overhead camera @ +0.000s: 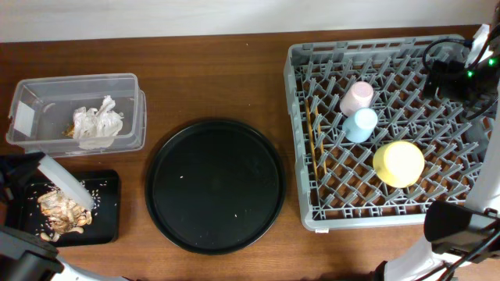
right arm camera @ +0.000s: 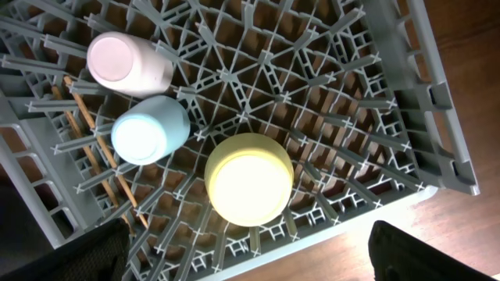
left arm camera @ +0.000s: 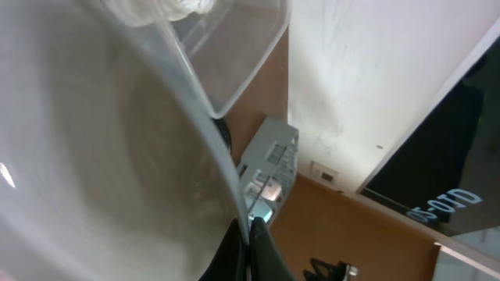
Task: Sort waste into correct bins and load items into the dishwasher rack
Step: 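Set the empty white plate back on the round black tray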
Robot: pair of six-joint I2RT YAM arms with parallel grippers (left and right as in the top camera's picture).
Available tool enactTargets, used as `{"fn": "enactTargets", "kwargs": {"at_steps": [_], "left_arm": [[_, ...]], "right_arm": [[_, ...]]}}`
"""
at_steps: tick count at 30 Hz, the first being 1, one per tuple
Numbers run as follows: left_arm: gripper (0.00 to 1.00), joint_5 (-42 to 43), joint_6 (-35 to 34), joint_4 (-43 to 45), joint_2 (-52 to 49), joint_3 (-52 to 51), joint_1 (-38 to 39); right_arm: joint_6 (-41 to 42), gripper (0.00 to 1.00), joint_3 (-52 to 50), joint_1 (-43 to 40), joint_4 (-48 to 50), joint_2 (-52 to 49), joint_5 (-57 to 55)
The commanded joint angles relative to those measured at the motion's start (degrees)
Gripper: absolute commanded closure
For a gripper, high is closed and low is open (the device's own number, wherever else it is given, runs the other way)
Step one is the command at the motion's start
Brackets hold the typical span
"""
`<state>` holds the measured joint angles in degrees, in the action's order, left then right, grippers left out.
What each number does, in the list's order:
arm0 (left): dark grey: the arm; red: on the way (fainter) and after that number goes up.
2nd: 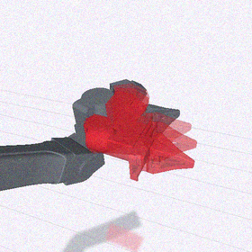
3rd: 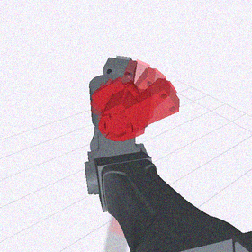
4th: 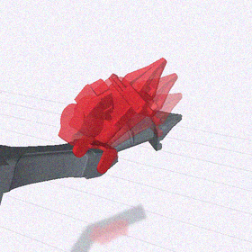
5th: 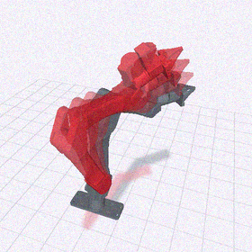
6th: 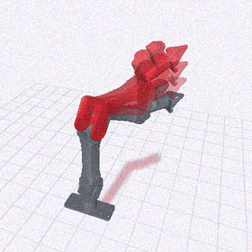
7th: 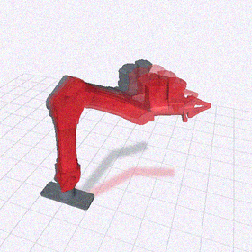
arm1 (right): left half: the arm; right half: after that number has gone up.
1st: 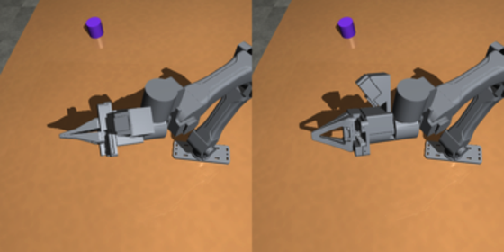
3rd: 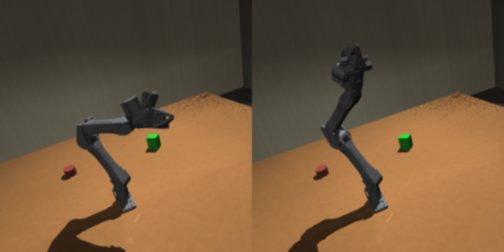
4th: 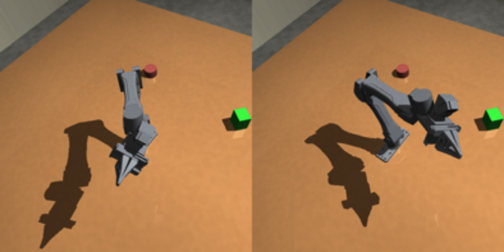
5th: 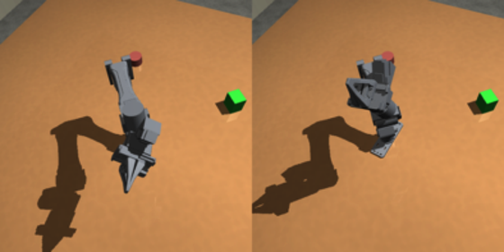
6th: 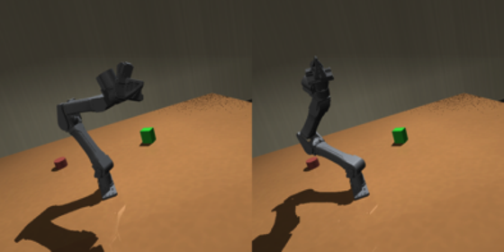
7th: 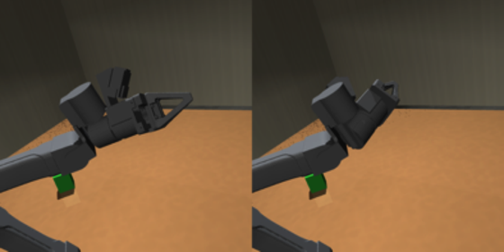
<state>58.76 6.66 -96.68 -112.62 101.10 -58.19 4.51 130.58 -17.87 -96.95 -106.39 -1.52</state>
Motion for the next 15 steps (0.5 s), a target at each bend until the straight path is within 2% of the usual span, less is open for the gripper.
{"fn": "enactTargets", "kwargs": {"at_steps": [1,5,8,11,13,15], "left_arm": [[0.99,-1.55,0.68,-0.09,1.25,-1.53,0.85],[0.99,-4.66,0.72,-0.09,7.43,-11.15,9.49],[0.99,-4.11,0.74,-0.04,14.73,-24.63,24.63],[0.99,1.05,0.2,2.86,18.03,-29.57,40.35],[0.99,2.93,-5.51,7.8,18.05,-29.55,49.16],[0.99,1.99,-12.11,17.18,18.03,-29.55,54.58]], "right_arm": [[0.39,0.01,-0.04,-0.15,-0.35,0.04,-0.7],[0.39,0.02,-0.04,-0.15,-0.35,0.04,-0.68],[0.39,0.02,-0.04,-0.15,-0.35,0.04,-0.7],[0.39,0.02,-0.04,-0.15,-0.35,0.04,-0.7],[0.39,0.02,-0.04,-0.15,-0.35,0.04,-0.68],[0.39,0.02,-0.04,-0.15,-0.35,0.04,-0.7]]}}
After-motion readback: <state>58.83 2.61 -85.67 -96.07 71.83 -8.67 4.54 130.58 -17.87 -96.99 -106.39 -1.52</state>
